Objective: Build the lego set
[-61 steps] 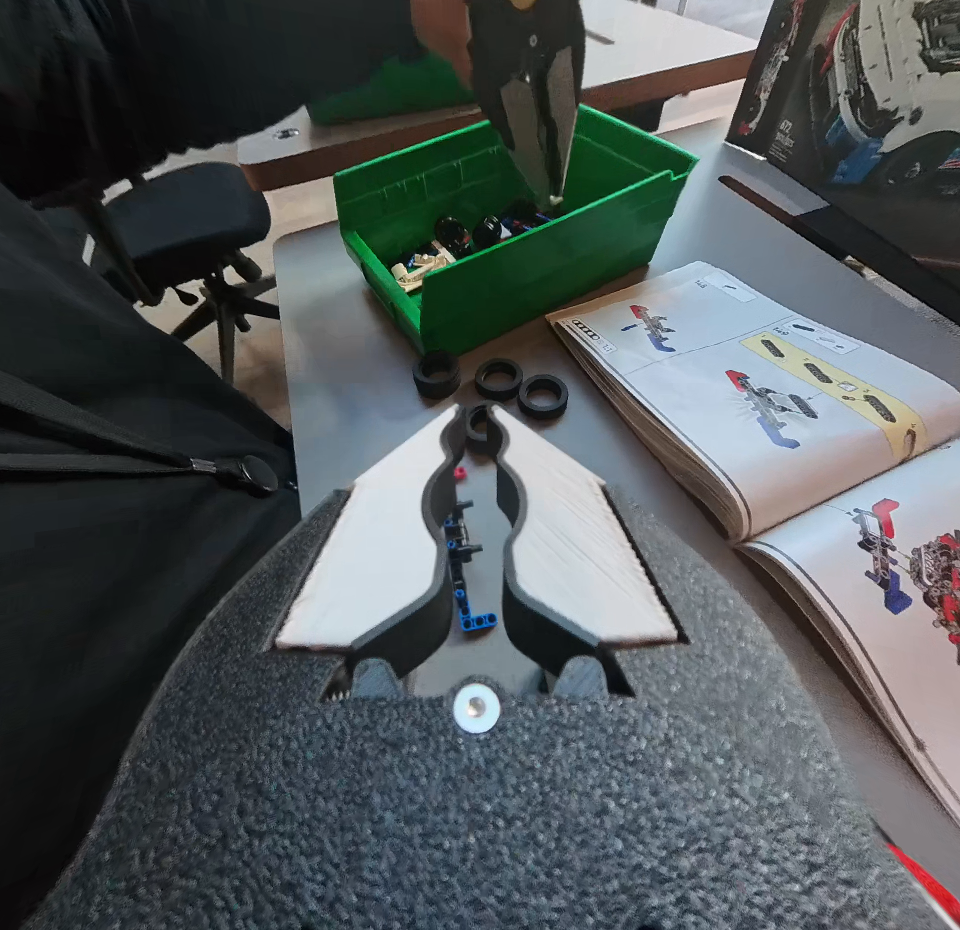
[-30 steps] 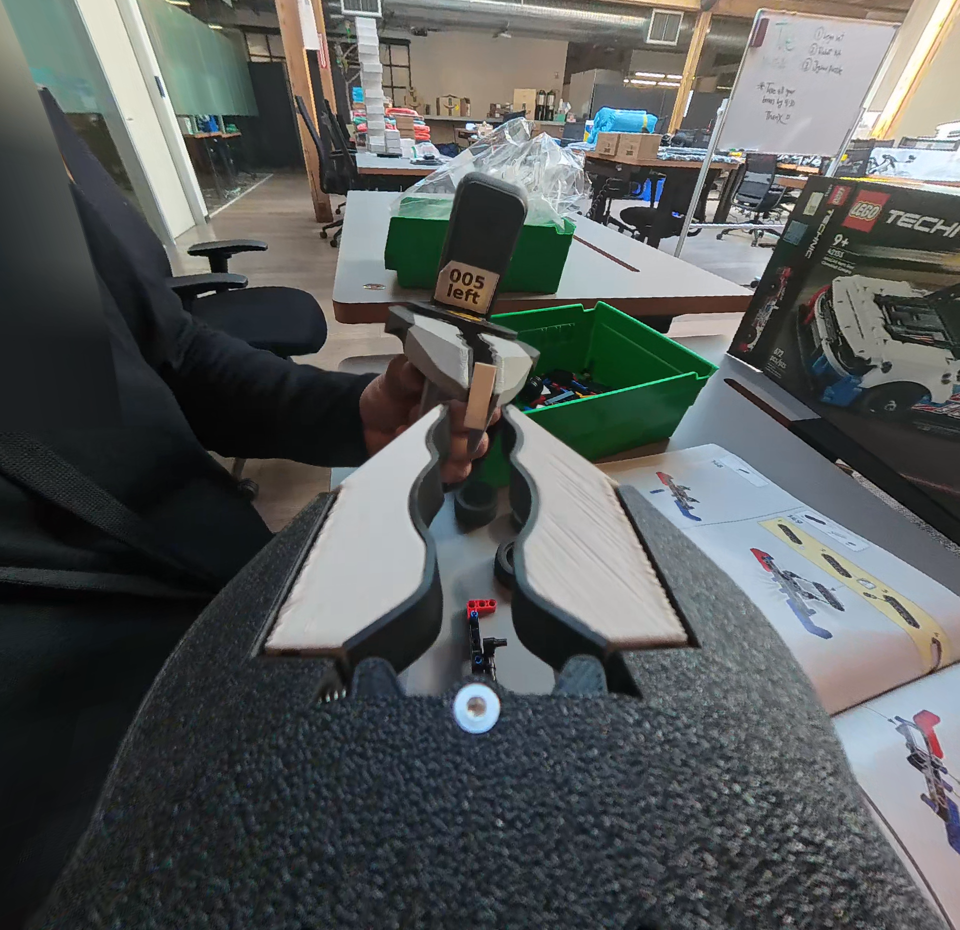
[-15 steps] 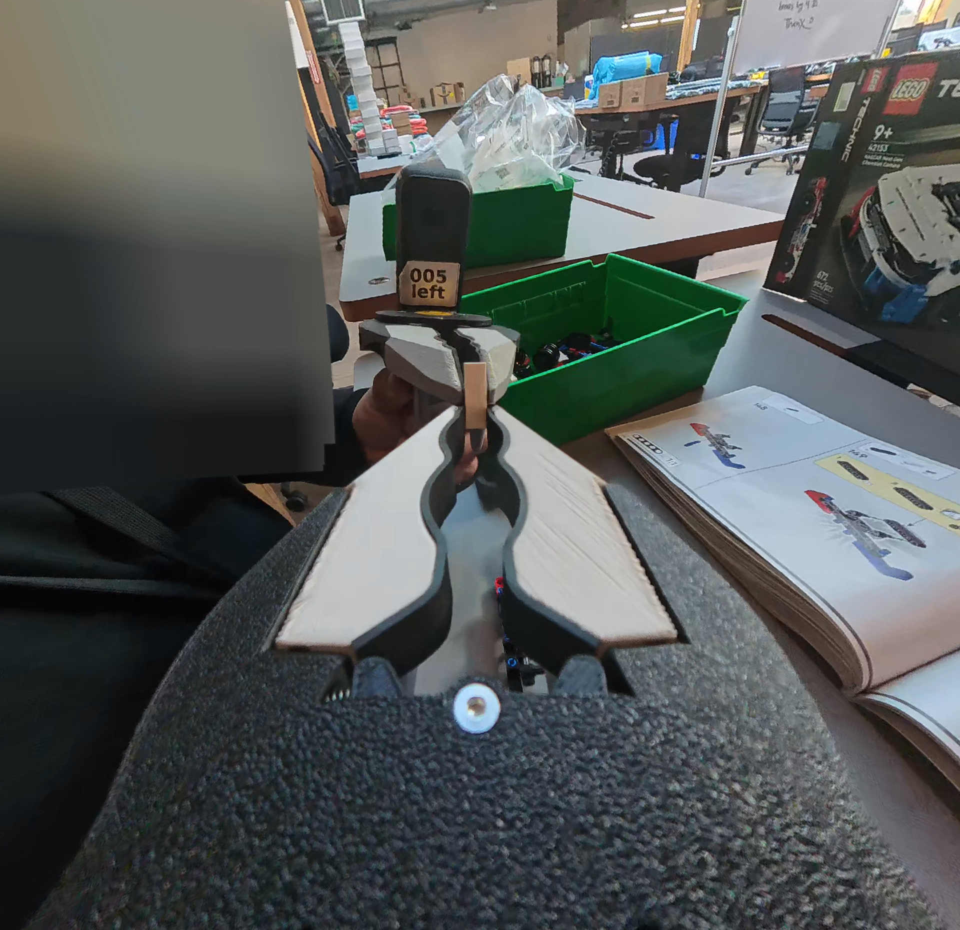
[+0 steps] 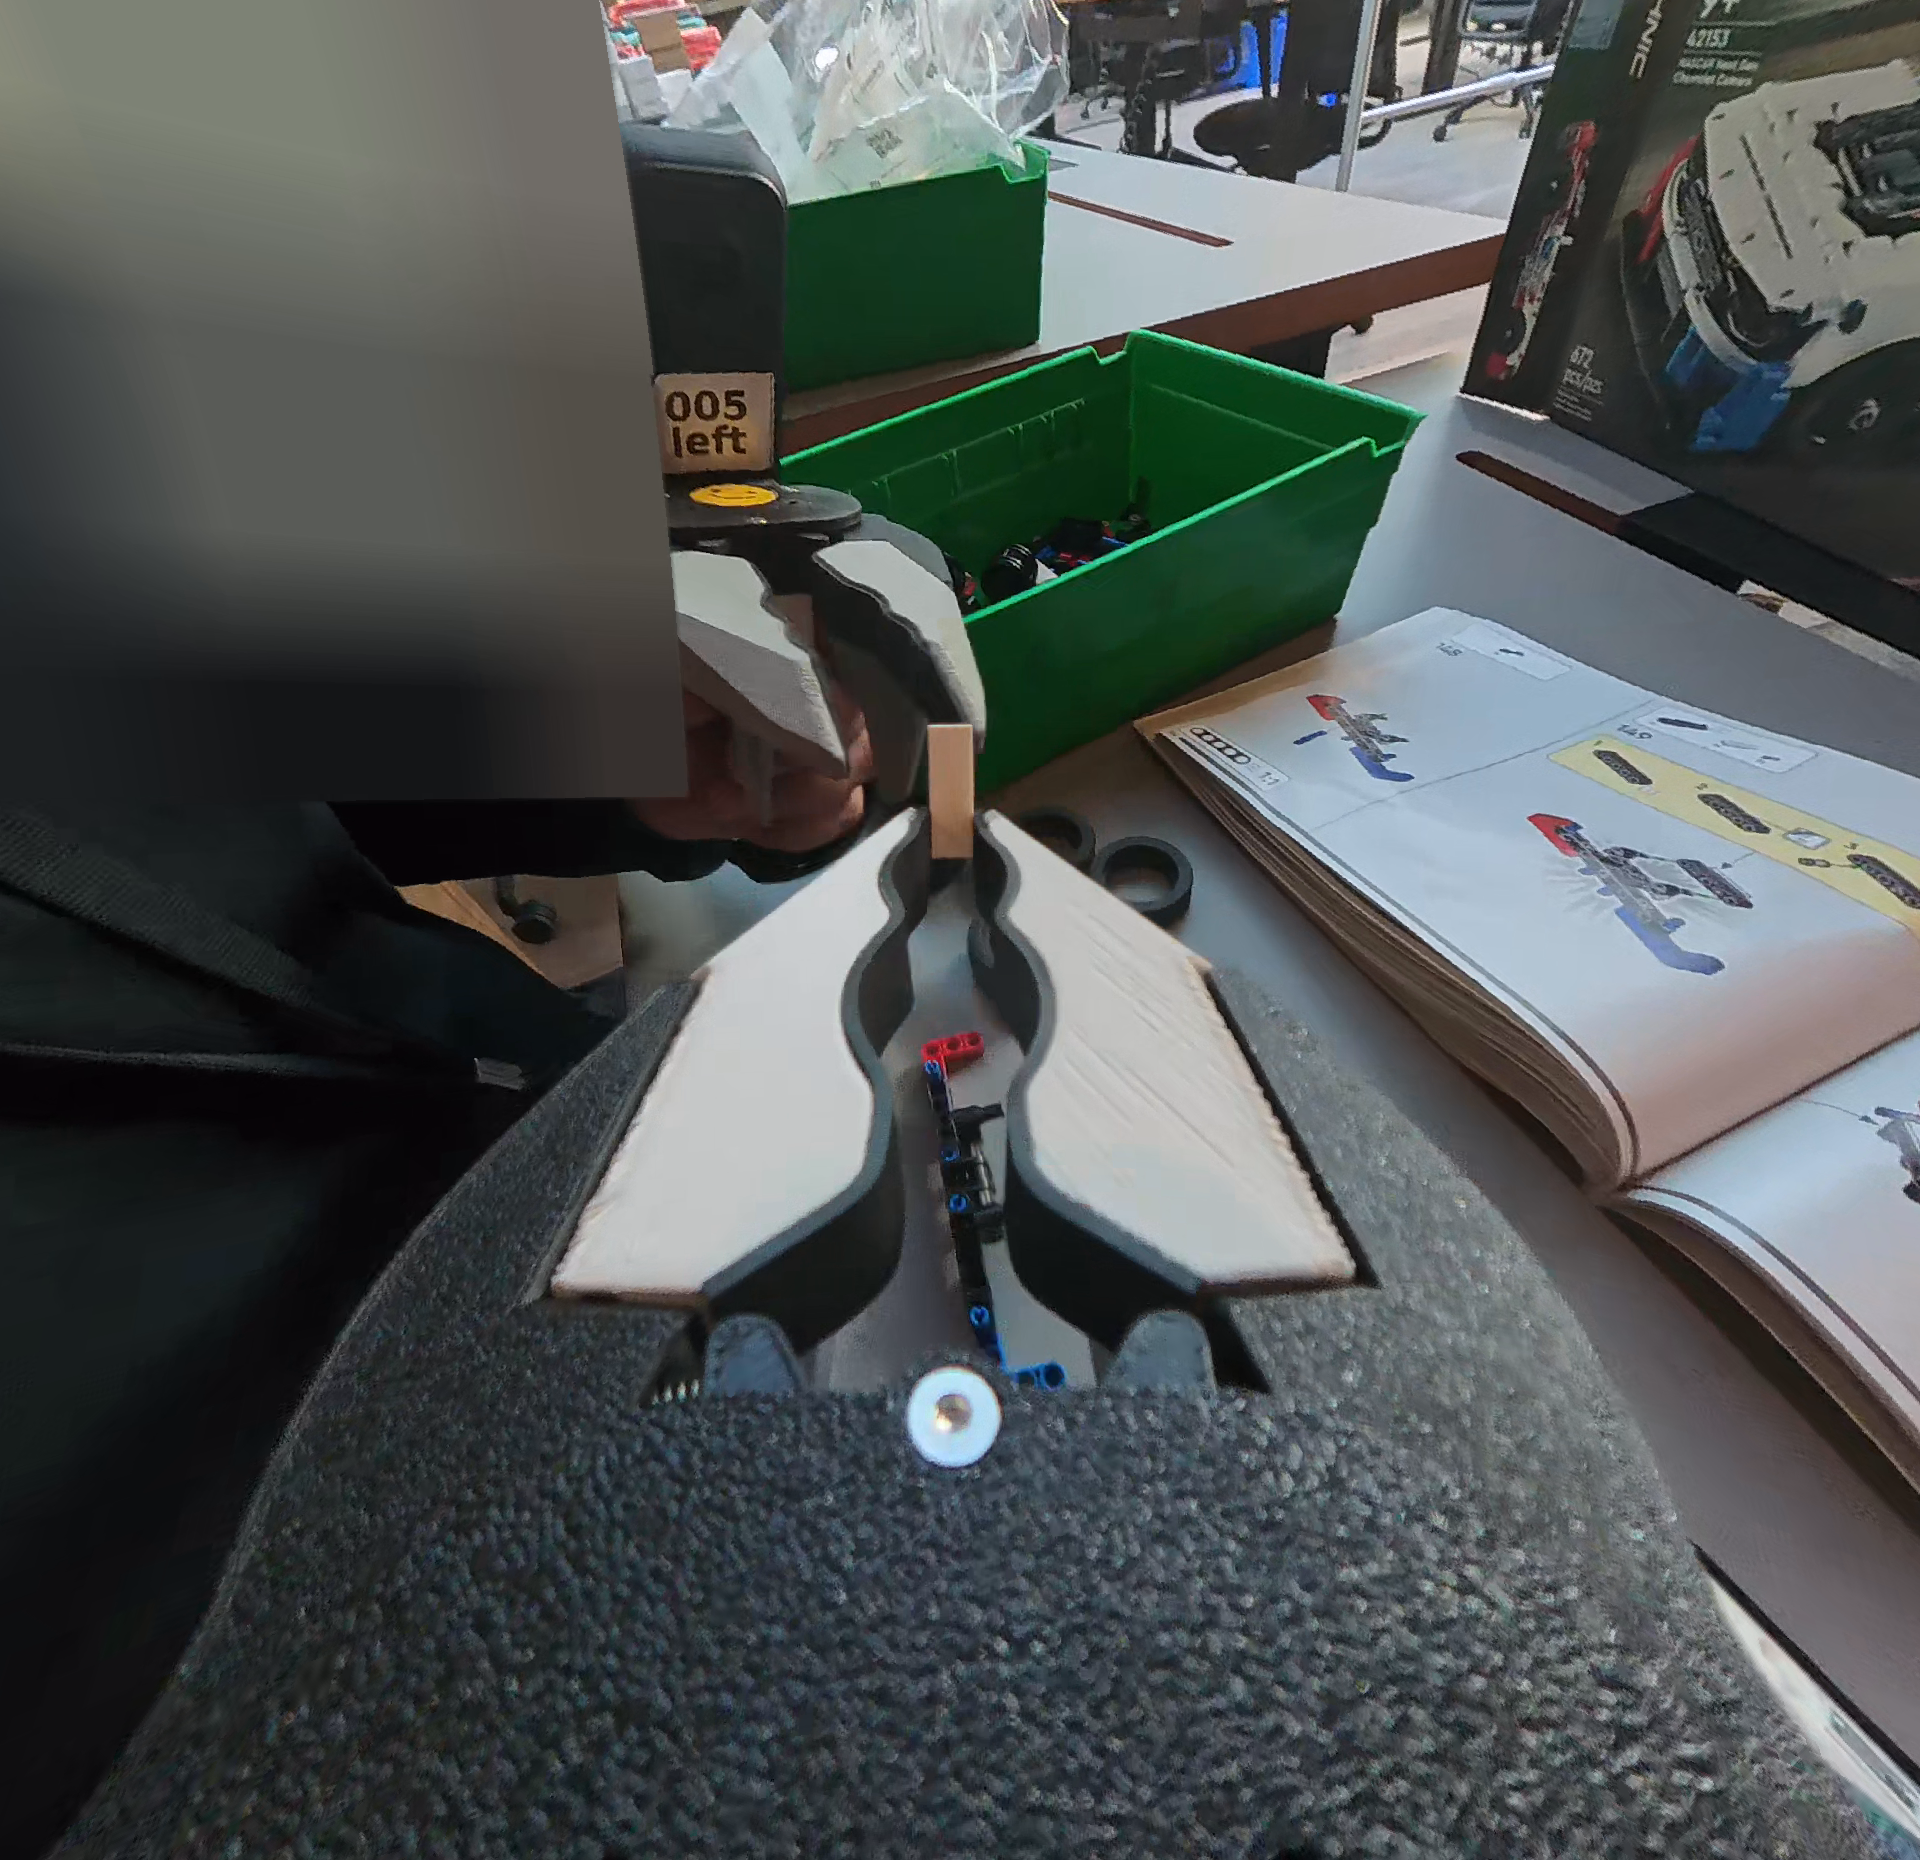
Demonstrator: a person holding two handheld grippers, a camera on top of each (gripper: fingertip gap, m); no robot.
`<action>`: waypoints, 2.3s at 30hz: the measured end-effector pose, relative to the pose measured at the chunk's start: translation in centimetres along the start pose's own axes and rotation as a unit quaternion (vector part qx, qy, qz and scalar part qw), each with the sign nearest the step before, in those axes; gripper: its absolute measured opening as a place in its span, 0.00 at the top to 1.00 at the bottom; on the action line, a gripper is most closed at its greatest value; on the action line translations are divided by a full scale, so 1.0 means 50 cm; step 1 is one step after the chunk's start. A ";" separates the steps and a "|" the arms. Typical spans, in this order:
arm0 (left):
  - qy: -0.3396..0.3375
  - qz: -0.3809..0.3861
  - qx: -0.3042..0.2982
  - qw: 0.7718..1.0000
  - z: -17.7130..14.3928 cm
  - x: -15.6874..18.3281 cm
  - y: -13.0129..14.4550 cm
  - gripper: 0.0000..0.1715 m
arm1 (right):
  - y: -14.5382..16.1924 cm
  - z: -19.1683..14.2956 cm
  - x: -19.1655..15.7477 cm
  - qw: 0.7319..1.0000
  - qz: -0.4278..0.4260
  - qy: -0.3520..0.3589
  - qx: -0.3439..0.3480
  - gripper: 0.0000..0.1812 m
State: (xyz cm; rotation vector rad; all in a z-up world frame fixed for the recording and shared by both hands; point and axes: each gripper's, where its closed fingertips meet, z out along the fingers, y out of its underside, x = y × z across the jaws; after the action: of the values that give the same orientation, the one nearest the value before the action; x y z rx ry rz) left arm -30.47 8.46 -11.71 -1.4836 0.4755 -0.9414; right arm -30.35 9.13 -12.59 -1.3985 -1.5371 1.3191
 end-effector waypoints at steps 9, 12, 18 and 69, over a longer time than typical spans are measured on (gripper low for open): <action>-0.063 0.069 -0.109 0.990 -0.040 0.017 0.097 0.83 | 0.060 -0.077 0.051 0.995 0.005 0.089 -0.049 0.96; -0.096 0.100 -0.148 0.979 -0.056 0.014 0.147 0.83 | 0.076 -0.105 0.061 0.993 0.025 0.108 -0.041 0.96; -0.101 0.067 -0.159 0.980 -0.056 0.035 0.194 0.81 | 0.104 -0.082 0.033 0.995 0.031 0.088 -0.047 0.96; -0.154 0.140 -0.313 0.927 -0.051 -0.044 0.271 0.75 | 0.286 -0.106 0.025 0.980 0.070 0.074 -0.173 0.96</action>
State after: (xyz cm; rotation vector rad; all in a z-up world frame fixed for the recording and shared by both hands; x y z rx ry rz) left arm -30.51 6.36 -25.53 -2.0281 0.7747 -0.3177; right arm -21.46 10.39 -24.95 -1.8075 -1.6451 1.0288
